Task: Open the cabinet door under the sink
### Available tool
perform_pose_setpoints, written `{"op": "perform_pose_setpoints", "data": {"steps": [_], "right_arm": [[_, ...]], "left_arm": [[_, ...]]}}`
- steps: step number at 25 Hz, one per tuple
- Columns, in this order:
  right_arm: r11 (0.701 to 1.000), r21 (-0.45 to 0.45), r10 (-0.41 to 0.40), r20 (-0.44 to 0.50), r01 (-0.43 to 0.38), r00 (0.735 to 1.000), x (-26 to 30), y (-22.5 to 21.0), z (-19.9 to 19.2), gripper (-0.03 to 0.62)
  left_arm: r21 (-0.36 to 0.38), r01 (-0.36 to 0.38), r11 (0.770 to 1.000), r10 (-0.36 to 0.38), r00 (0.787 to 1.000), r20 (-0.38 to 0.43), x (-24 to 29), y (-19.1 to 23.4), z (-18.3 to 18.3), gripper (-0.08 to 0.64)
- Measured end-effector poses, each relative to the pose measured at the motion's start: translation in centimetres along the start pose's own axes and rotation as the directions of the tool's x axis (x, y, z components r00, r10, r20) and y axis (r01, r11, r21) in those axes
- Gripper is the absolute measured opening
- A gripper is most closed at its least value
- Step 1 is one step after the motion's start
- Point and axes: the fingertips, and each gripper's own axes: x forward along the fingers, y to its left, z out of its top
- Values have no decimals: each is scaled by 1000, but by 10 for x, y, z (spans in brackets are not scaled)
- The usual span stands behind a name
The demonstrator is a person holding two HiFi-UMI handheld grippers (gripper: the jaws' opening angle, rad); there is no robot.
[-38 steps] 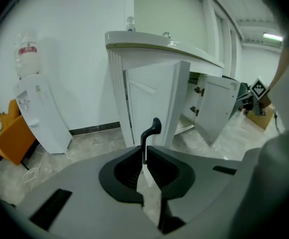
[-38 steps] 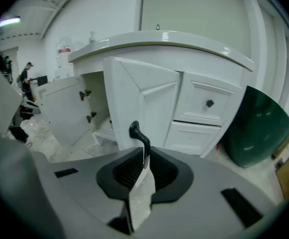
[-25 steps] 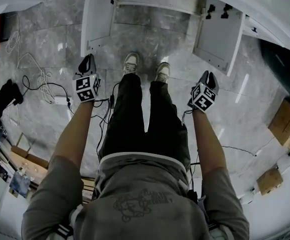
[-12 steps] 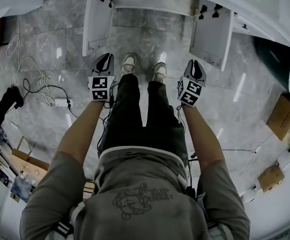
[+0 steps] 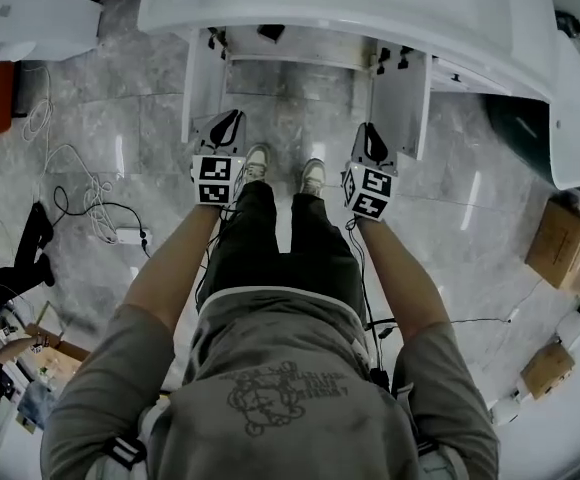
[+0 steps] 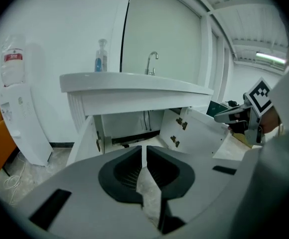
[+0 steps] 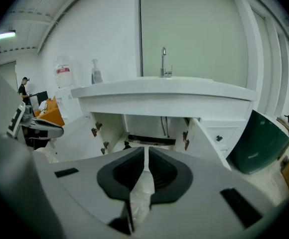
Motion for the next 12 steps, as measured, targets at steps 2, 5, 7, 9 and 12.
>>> {"op": "perform_pose_setpoints", "data": {"steps": [2, 5, 7, 9, 12], "right_arm": [[1000, -12, 29, 37, -29, 999, -5, 6, 27, 43], [996, -28, 86, 80, -84, 993, -12, 16, 68, 42], [990, -51, 135, 98, -131, 986, -19, 27, 93, 41], [983, -88, 170, 119, -160, 978, -26, 36, 119, 41], [973, -150, 200, 160, -177, 967, -38, 47, 159, 41]], "left_arm": [[-3, 3, 1000, -3, 1000, 26, -2, 1, 22, 37], [-7, 14, 1000, -13, 998, 64, -7, 1, 56, 32], [1, 19, 1000, -19, 995, 98, -13, 0, 82, 31], [6, 17, 1000, -17, 990, 138, -20, -1, 110, 31], [23, 25, 999, -29, 979, 202, -32, -4, 156, 31]]}}
